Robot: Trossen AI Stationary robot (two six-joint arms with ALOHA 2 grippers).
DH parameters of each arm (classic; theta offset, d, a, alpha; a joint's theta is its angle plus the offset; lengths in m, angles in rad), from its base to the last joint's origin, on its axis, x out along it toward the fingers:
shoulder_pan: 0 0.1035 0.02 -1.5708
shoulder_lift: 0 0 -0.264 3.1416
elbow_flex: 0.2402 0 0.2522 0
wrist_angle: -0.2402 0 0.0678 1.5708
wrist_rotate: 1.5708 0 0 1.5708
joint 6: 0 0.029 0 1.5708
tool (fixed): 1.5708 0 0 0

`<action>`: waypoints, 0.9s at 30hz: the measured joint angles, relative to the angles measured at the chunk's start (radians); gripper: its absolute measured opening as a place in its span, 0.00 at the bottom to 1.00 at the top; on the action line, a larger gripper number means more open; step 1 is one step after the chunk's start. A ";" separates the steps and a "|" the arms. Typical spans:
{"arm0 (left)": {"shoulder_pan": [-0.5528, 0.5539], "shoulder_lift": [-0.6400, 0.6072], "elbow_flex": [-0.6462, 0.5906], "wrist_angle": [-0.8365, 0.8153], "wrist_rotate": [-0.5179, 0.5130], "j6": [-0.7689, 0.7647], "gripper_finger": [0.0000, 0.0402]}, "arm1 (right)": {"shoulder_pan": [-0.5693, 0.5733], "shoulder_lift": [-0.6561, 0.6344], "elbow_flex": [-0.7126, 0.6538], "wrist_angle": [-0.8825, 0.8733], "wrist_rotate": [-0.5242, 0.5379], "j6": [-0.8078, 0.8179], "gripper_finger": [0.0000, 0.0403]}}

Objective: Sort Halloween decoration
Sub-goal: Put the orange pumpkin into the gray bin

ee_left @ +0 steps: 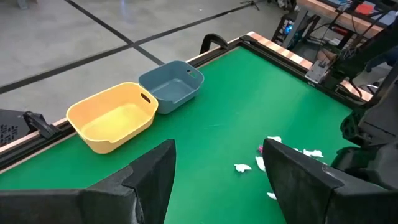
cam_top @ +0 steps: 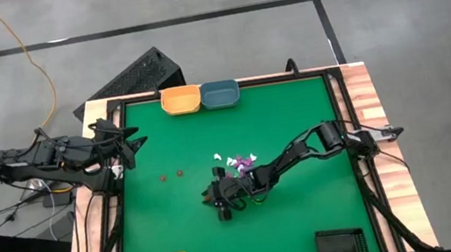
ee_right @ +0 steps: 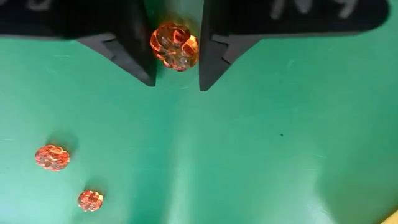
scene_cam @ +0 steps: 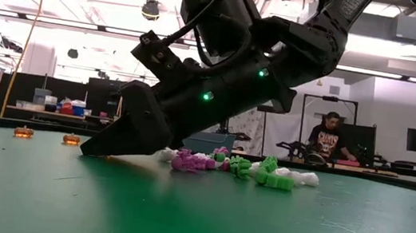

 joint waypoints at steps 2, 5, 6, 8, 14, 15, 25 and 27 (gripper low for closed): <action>0.000 0.000 0.000 0.000 0.000 0.000 0.58 | 0.000 0.000 0.000 -0.001 0.003 0.000 0.22; 0.000 0.000 0.000 0.000 0.000 -0.001 0.58 | 0.000 0.000 0.000 -0.002 0.005 0.008 0.19; 0.000 0.000 0.000 0.000 0.000 -0.001 0.58 | 0.000 0.000 0.000 -0.002 0.005 0.020 0.19; 0.000 0.000 0.000 0.000 0.000 -0.002 0.58 | 0.000 0.000 -0.001 0.003 0.005 0.056 0.19; 0.000 0.000 0.000 0.000 0.000 -0.002 0.58 | 0.001 0.002 0.018 0.027 0.005 0.120 0.19; 0.000 0.000 0.000 0.000 0.000 -0.002 0.58 | 0.001 0.004 0.027 0.025 0.004 0.122 0.19; 0.000 0.000 0.000 0.001 0.000 -0.002 0.58 | -0.040 -0.033 0.120 -0.018 -0.003 0.116 0.19; 0.000 0.000 0.000 0.004 0.000 -0.002 0.58 | -0.063 -0.052 0.120 -0.013 -0.003 0.105 0.19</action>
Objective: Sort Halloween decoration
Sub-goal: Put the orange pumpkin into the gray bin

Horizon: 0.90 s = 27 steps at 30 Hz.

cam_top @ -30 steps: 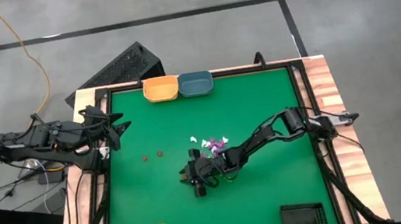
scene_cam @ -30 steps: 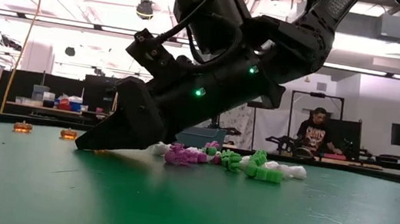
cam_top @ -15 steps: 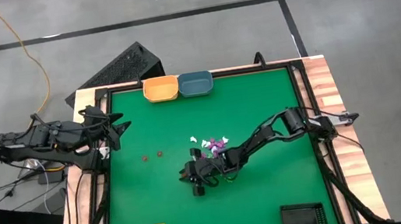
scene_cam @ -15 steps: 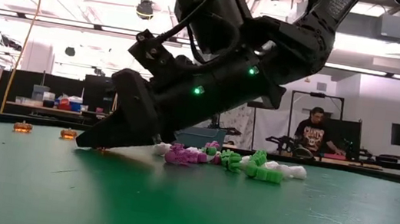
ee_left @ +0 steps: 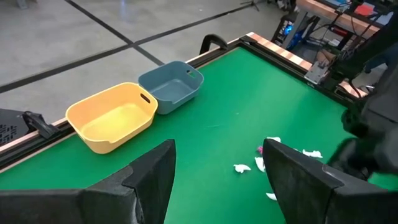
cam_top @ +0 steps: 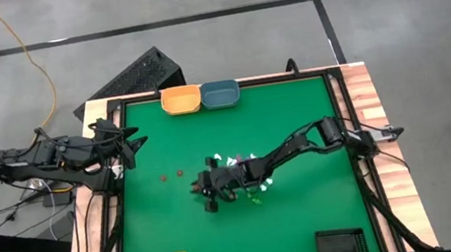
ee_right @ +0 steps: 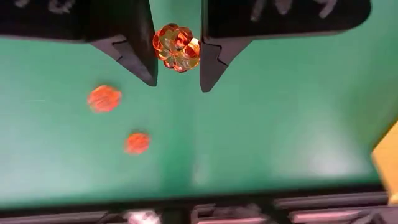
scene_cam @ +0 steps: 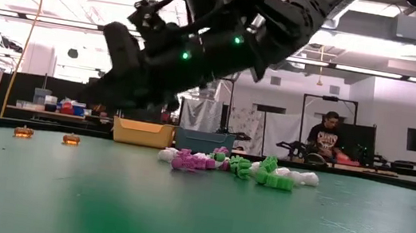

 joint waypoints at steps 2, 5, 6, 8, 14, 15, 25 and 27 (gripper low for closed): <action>0.000 0.000 0.000 0.001 0.000 0.000 0.58 | -0.025 -0.027 0.000 -0.020 0.000 -0.026 0.19; 0.000 0.000 0.000 0.002 0.000 0.000 0.58 | -0.068 -0.073 0.000 -0.031 0.000 -0.070 0.19; 0.000 0.000 0.000 0.003 0.000 0.000 0.58 | -0.084 -0.086 0.000 -0.040 0.000 -0.084 0.19; 0.000 0.000 0.000 0.005 -0.001 0.000 0.58 | -0.120 -0.113 0.001 -0.045 0.001 -0.101 0.19; 0.000 0.000 0.000 0.024 -0.027 0.000 0.58 | -0.245 -0.186 0.001 -0.094 0.004 -0.150 0.19; 0.000 0.000 0.000 0.024 -0.029 0.000 0.58 | -0.268 -0.193 0.001 -0.094 0.004 -0.150 0.19; 0.000 0.000 0.000 0.023 -0.058 0.000 0.58 | -0.488 -0.208 0.001 -0.136 0.004 -0.133 0.19; 0.000 0.000 0.000 0.023 -0.061 0.002 0.58 | -0.514 -0.208 0.001 -0.164 0.004 -0.124 0.19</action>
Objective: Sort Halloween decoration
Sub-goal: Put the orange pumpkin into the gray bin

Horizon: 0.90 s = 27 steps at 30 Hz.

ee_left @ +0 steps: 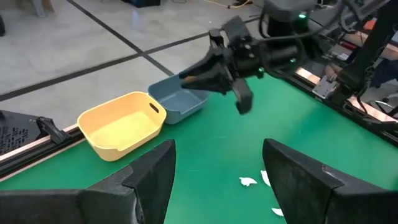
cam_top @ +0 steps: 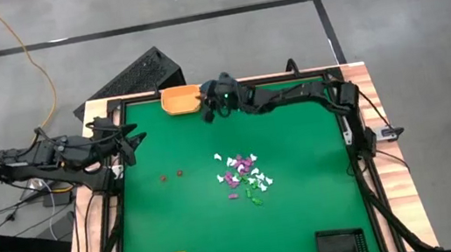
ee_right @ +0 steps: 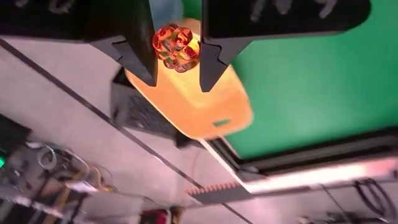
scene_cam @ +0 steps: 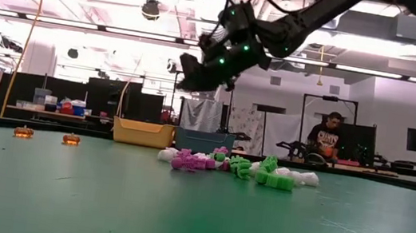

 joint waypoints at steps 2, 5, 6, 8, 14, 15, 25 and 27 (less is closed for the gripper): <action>0.000 0.000 0.000 0.000 -0.002 0.000 0.58 | -0.023 0.000 0.000 -0.025 0.000 0.001 0.19; 0.000 0.000 0.000 -0.002 -0.023 0.001 0.58 | -0.050 0.000 0.000 -0.059 0.000 0.002 0.19; 0.000 0.000 0.000 -0.003 -0.031 0.001 0.58 | -0.057 0.000 0.000 -0.069 0.000 0.001 0.19; 0.000 0.000 0.000 -0.005 -0.053 0.001 0.58 | -0.070 0.002 0.000 -0.089 0.000 0.000 0.19; 0.000 0.000 0.000 -0.005 -0.083 0.000 0.58 | -0.091 0.067 -0.001 -0.073 -0.003 0.019 0.19; 0.000 0.000 0.000 -0.005 -0.083 0.000 0.58 | -0.091 0.074 -0.001 -0.075 -0.002 0.021 0.19; 0.000 0.000 0.000 -0.005 -0.087 -0.001 0.58 | -0.102 0.100 -0.001 -0.091 0.000 0.064 0.19; 0.000 0.000 0.000 -0.005 -0.088 -0.001 0.58 | -0.110 0.100 -0.001 -0.097 0.000 0.081 0.19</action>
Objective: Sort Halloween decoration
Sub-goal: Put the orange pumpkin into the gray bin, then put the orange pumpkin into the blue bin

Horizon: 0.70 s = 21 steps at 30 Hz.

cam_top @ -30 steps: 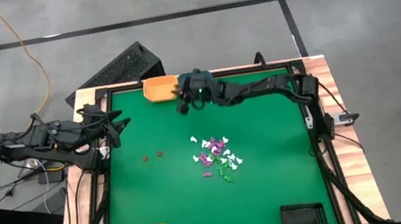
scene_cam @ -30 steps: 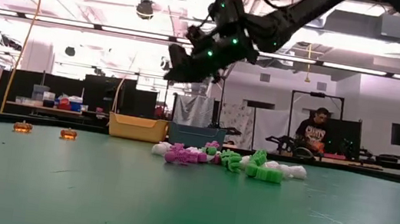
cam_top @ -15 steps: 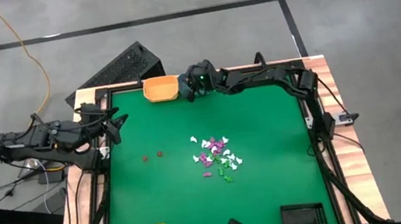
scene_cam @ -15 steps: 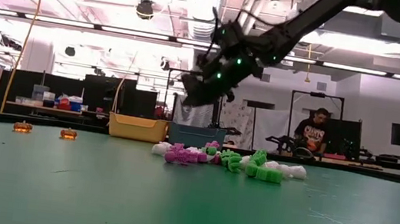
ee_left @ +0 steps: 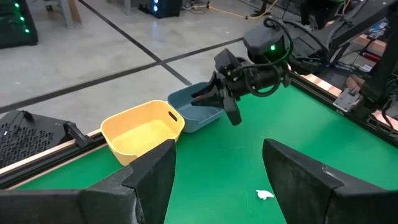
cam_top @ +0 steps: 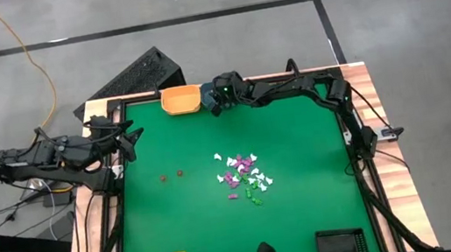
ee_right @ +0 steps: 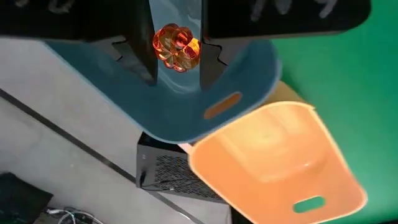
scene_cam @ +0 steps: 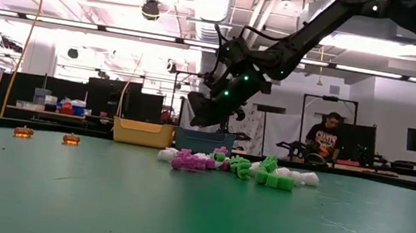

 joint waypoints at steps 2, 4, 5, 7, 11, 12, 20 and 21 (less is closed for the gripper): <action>0.000 0.000 0.000 0.000 0.000 0.001 0.58 | -0.007 0.000 0.000 -0.010 0.000 0.043 0.19; 0.000 0.000 0.000 0.000 0.000 0.001 0.58 | -0.012 0.000 0.000 -0.028 0.000 0.069 0.20; 0.000 0.000 0.000 0.000 0.000 0.001 0.58 | -0.014 0.000 0.000 -0.034 0.000 0.075 0.22; 0.000 0.000 0.000 0.000 0.000 0.001 0.58 | -0.014 0.000 0.000 -0.035 0.000 0.078 0.26; 0.000 0.000 0.000 0.000 0.000 0.002 0.58 | -0.018 0.000 0.000 -0.044 0.000 0.079 0.35; 0.000 0.000 0.000 0.000 0.000 0.002 0.58 | -0.019 0.000 0.000 -0.047 0.000 0.079 0.38; 0.000 0.000 0.000 0.000 0.010 0.002 0.58 | -0.021 -0.001 0.000 -0.035 -0.024 0.068 0.50; 0.000 0.000 0.000 0.000 0.010 0.002 0.58 | -0.019 -0.003 0.005 -0.036 -0.042 0.058 0.50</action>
